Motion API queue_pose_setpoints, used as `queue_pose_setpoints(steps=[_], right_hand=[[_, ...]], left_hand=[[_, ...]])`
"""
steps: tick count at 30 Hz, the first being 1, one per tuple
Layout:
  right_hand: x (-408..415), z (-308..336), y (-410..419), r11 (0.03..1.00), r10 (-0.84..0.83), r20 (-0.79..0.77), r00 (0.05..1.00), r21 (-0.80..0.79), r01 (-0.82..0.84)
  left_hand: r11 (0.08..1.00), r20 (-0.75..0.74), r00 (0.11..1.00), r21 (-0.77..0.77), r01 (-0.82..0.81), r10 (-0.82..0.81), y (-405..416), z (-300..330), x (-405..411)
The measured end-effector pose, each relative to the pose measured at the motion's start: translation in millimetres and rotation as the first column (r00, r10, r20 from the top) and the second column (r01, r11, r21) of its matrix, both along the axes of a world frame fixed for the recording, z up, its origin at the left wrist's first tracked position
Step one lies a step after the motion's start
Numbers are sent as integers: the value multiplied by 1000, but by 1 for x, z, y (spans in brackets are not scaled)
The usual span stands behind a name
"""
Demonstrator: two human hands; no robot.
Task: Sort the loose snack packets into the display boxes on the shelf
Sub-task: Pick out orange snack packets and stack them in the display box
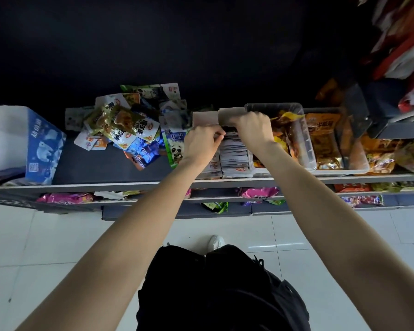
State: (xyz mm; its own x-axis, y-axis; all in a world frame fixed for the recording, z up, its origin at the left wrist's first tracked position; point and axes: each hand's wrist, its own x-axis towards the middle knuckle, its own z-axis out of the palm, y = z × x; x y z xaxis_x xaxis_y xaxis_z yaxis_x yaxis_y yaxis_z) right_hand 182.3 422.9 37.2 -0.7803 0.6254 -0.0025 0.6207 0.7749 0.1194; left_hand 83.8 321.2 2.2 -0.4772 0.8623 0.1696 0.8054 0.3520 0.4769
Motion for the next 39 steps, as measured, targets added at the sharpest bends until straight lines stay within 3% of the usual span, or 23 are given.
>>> queue_pose_setpoints(steps=[3,5,9,13,17,20,24,28,31,36,39], right_hand=[[-6,-5,0,999,-10,-64,998,-34,8],[3,-7,0,998,31,-216,976,-43,-41],[34,-5,-21,988,-45,-643,765,-142,-62],[44,-2,-75,959,-47,-741,670,-221,-178],[11,-12,-120,888,-7,-682,731,-341,-310],[-27,-21,-141,844,31,-601,799,-412,-343],[-80,-50,-156,835,55,-377,925,-490,-249],[-116,-92,-153,916,-2,-150,989,-397,-58],[-138,-110,-149,928,-46,-74,996,-371,15],[-186,-125,-143,939,128,-233,964,-284,-193],[-203,-135,-144,931,100,-116,988,-340,-134]], left_hand=[[1000,52,998,-9,-22,22,-3,-4,-4],[999,94,995,30,-29,26,-7,-3,-5],[961,225,970,236,-143,89,-34,17,-8],[885,402,903,352,-305,151,-90,25,-17],[876,404,877,282,-390,260,-144,8,-44],[912,359,880,147,-382,311,-171,-17,-75],[927,258,891,-106,-359,374,-184,-57,-121],[901,260,870,-232,-366,420,-175,-79,-151],[894,276,854,-218,-391,441,-165,-84,-169],[880,387,794,-129,-457,469,-155,-95,-218],[888,469,781,-15,-460,412,-151,-98,-234]])
